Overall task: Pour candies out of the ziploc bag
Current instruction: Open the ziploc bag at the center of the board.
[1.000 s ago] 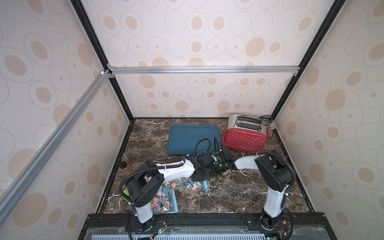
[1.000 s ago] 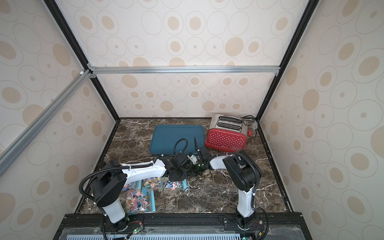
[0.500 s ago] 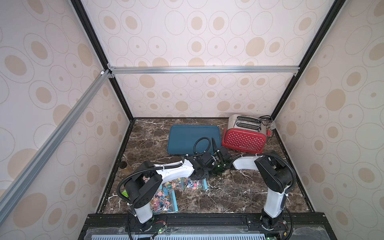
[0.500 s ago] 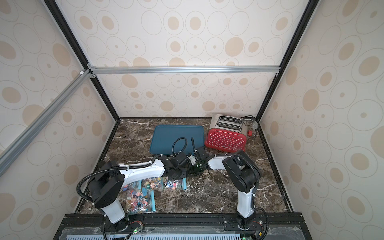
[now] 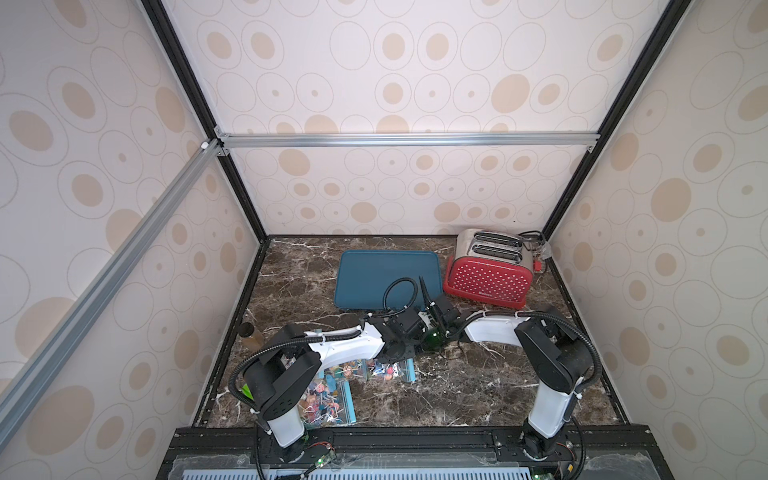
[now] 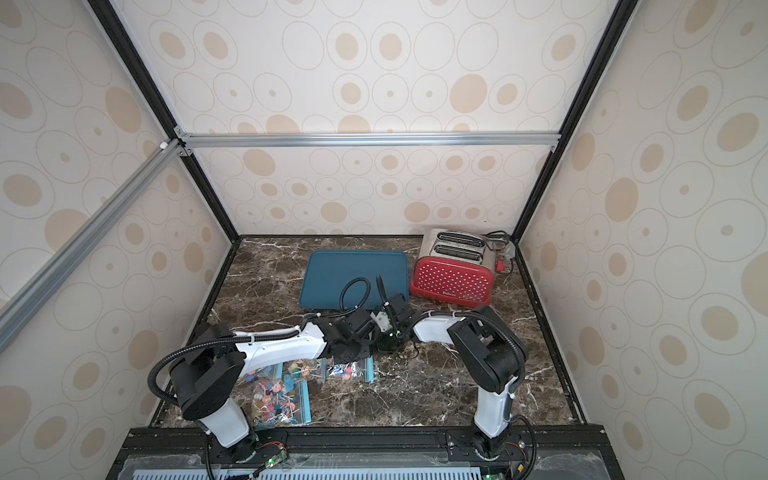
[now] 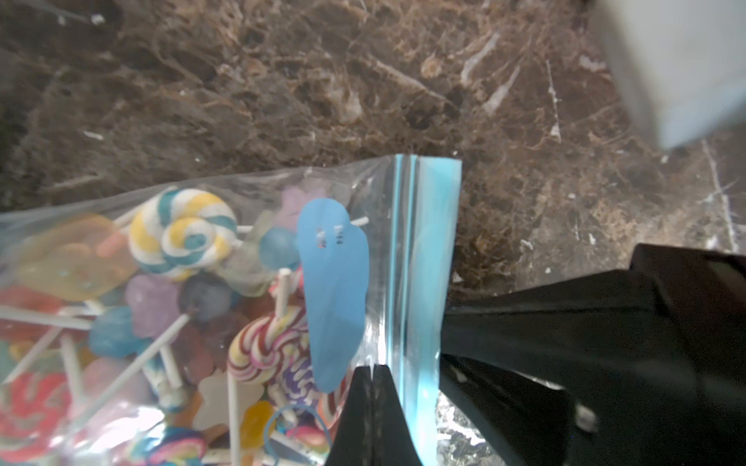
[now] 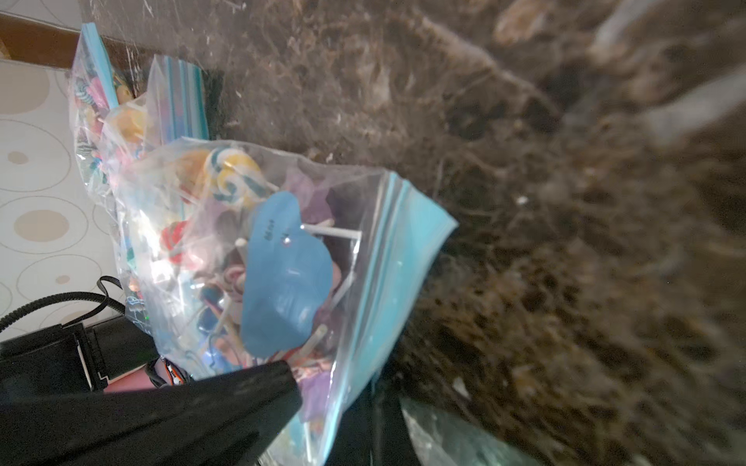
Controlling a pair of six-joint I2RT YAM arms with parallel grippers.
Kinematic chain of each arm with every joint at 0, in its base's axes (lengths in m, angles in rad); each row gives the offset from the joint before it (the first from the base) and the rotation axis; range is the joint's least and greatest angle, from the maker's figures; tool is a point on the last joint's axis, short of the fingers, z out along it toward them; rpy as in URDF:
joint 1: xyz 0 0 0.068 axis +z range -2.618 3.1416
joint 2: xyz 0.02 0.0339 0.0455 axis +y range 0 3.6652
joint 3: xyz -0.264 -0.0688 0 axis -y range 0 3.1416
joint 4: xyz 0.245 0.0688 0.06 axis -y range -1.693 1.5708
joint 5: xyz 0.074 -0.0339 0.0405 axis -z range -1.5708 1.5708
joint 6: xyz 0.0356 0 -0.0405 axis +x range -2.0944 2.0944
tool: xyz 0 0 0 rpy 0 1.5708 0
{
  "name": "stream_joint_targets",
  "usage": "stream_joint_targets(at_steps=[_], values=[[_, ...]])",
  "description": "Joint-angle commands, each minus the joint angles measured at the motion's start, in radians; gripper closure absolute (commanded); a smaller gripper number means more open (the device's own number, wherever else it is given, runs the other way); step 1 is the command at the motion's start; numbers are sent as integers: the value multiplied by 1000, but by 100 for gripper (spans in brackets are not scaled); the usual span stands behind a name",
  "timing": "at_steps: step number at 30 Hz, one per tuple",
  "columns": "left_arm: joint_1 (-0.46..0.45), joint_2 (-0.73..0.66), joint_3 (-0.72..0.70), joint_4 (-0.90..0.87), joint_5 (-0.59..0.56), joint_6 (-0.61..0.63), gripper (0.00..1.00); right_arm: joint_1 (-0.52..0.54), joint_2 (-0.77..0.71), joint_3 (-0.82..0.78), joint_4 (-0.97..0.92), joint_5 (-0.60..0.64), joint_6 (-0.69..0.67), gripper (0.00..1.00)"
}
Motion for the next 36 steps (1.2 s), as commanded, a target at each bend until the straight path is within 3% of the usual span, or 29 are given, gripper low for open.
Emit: stream_joint_targets(at_steps=[1, 7, 11, 36], values=[[-5, -69, -18, 19, 17, 39, 91, 1, -56, -32, 38, -46, 14, 100], [-5, -121, -34, 20, 62, 99, 64, -5, -85, -36, 109, -136, 30, 100], [-4, -125, -35, 7, 73, 119, 57, -4, -66, -35, 158, -170, 58, 100], [-4, -28, -93, 147, 117, 108, 65, -6, -55, -54, 201, -199, 100, 100]])
